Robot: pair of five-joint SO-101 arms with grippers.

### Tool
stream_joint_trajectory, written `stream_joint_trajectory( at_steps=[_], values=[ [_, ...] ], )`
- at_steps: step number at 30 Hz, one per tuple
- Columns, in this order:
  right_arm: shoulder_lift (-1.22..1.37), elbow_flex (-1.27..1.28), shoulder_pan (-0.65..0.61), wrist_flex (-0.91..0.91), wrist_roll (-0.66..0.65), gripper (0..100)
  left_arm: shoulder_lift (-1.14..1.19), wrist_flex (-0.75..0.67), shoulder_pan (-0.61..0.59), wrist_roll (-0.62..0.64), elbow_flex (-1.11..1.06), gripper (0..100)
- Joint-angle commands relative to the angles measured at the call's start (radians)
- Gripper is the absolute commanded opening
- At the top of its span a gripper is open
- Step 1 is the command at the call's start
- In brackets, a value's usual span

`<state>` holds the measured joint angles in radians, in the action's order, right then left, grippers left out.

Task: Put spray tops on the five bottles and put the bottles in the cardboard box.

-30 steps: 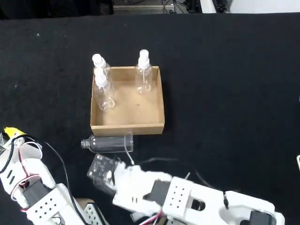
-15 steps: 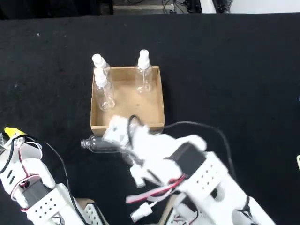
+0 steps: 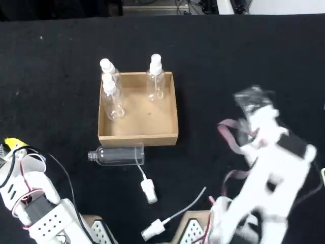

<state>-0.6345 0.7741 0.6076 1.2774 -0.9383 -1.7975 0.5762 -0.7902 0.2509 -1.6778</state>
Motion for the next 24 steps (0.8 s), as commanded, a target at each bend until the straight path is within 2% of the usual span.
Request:
stream_joint_trajectory(
  at_steps=[1, 5, 11, 17, 24],
  values=[
    [0.228, -0.013, 0.1, -0.204, -0.015, 4.3, 0.002, -0.023, -0.001, 0.005, -0.022, 3],
    [0.432, -0.087, 0.104, -0.235, -0.015, 6.0, -0.006, 0.002, -0.001, 0.005, -0.022, 3],
    [0.591, -0.266, 0.104, -0.081, -0.021, 25.9, -0.006, 0.006, -0.001, 0.005, -0.022, 3],
    [0.585, -0.481, 0.101, 0.118, -0.023, 26.5, -0.006, 0.009, 0.039, 0.002, -0.022, 3],
    [0.593, -0.521, 0.089, 0.141, -0.026, 26.5, -0.006, 0.009, 0.039, 0.002, -0.022, 3]
  ],
)
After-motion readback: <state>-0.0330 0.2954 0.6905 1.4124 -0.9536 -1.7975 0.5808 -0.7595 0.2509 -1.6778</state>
